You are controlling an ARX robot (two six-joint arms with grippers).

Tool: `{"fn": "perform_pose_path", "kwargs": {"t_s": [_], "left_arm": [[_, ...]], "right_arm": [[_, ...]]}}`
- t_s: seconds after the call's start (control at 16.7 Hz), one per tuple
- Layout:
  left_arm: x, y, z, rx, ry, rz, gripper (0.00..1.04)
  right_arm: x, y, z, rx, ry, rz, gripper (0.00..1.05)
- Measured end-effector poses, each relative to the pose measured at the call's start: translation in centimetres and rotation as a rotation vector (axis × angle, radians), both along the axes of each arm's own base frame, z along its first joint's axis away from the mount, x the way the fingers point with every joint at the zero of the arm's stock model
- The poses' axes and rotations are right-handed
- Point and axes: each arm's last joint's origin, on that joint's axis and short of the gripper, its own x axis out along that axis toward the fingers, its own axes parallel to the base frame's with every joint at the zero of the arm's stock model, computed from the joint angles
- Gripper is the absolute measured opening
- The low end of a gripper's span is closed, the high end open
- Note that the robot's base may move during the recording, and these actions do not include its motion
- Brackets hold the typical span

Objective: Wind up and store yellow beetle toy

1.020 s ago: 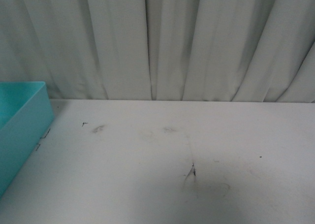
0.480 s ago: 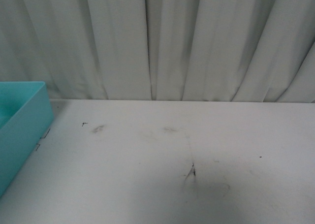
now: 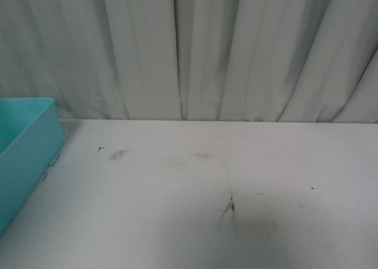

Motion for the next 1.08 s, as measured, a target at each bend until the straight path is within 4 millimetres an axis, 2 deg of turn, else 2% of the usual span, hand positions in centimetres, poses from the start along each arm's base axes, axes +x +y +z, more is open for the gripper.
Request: {"fn": "perform_pose_path", "kwargs": {"t_s": [0.18, 0.24, 0.3, 0.42, 0.6, 0.66, 0.84, 1.08], "left_arm": [[-1.4, 0.2, 5.5, 0.026, -0.216, 0.017, 0.97], [-2.7, -1.0, 6.9, 0.010, -0.526, -0.059, 0.85], [-5.0, -3.5, 7.2, -0.011, -0.688, -0.115, 0.74], [-8.2, -7.1, 6.7, -0.005, -0.878, -0.170, 0.53], [-12.1, -9.9, 2.5, -0.037, -0.833, -0.128, 0.16], [-13.3, -10.7, 2.0, -0.040, -0.843, -0.128, 0.02], [-14.3, -11.4, 1.8, -0.041, -0.859, -0.136, 0.02], [-17.0, -12.9, 0.1, -0.042, -0.844, -0.129, 0.02]], "right_arm": [[0.0, 0.0, 0.0, 0.000, 0.000, 0.000, 0.98], [0.0, 0.0, 0.0, 0.000, 0.000, -0.002, 0.98], [0.0, 0.0, 0.0, 0.000, 0.002, 0.000, 0.98], [0.0, 0.0, 0.0, 0.000, 0.000, 0.000, 0.98], [0.0, 0.0, 0.0, 0.000, 0.000, 0.000, 0.98], [0.0, 0.0, 0.0, 0.000, 0.001, 0.000, 0.98], [0.0, 0.0, 0.0, 0.000, 0.001, 0.000, 0.98], [0.0, 0.0, 0.0, 0.000, 0.000, 0.000, 0.98]]}}
